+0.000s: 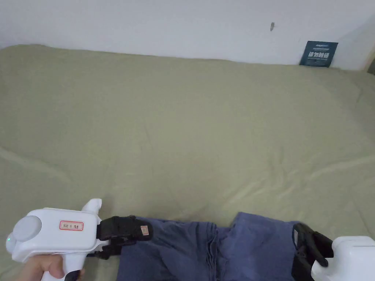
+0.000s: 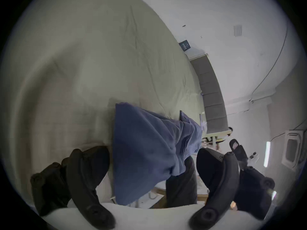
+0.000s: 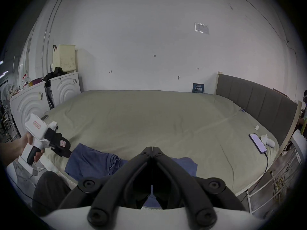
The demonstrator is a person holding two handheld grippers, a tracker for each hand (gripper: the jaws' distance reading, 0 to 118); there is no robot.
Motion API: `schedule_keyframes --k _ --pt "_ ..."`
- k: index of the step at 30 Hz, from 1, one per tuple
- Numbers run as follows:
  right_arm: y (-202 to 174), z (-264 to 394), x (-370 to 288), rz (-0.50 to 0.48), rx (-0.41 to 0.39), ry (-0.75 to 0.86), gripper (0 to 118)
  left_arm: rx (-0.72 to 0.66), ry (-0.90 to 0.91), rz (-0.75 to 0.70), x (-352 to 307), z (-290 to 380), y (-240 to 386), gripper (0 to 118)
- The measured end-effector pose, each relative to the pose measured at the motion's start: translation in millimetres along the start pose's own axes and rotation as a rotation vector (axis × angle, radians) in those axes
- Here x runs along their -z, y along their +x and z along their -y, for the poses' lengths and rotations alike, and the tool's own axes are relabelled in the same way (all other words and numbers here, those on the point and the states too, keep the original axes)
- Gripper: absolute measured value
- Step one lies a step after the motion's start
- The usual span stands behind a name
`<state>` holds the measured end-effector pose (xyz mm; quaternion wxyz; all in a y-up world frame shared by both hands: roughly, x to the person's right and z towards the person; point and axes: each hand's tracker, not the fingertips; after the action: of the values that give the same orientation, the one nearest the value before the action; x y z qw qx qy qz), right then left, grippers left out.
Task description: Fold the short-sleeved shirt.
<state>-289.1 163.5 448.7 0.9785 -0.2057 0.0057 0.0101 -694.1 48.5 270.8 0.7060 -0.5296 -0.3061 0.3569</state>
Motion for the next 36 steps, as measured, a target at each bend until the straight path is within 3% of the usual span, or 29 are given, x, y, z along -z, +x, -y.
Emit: schedule_keyframes --k 1,2,3,4,5,13,20,24,30,36 --pt "1 0 0 0.006 -0.002 -0.003 0 -0.003 0.022 0.029 3 0 -1 102" --pt "3 0 1 0.009 -0.002 -0.007 0 -0.019 0.038 0.043 5 -2 -2 86" --pt "4 1 1 0.012 -0.001 -0.009 0 -0.060 0.029 0.041 10 -3 -4 67" --pt "5 1 1 0.018 0.000 -0.010 0 -0.067 0.030 0.007 12 1 1 37" --pt "6 1 1 0.018 0.002 -0.012 0 -0.056 0.023 -0.062 19 3 3 21" --pt "11 -6 -2 0.018 0.002 0.017 0 -0.006 0.165 -0.118 -34 -9 17 16" --pt "9 -18 3 -0.015 0.006 0.063 0 -0.010 0.364 -0.363 -137 13 53 16" --pt "4 -20 8 -0.038 0.010 0.082 0 0.020 0.356 -0.494 -167 13 64 16" --pt "-2 -21 2 -0.058 0.015 0.089 0 0.137 0.283 -0.498 -131 9 108 16" --pt "6 -14 -4 -0.048 0.018 0.073 0 0.299 0.168 -0.565 -40 23 172 16"
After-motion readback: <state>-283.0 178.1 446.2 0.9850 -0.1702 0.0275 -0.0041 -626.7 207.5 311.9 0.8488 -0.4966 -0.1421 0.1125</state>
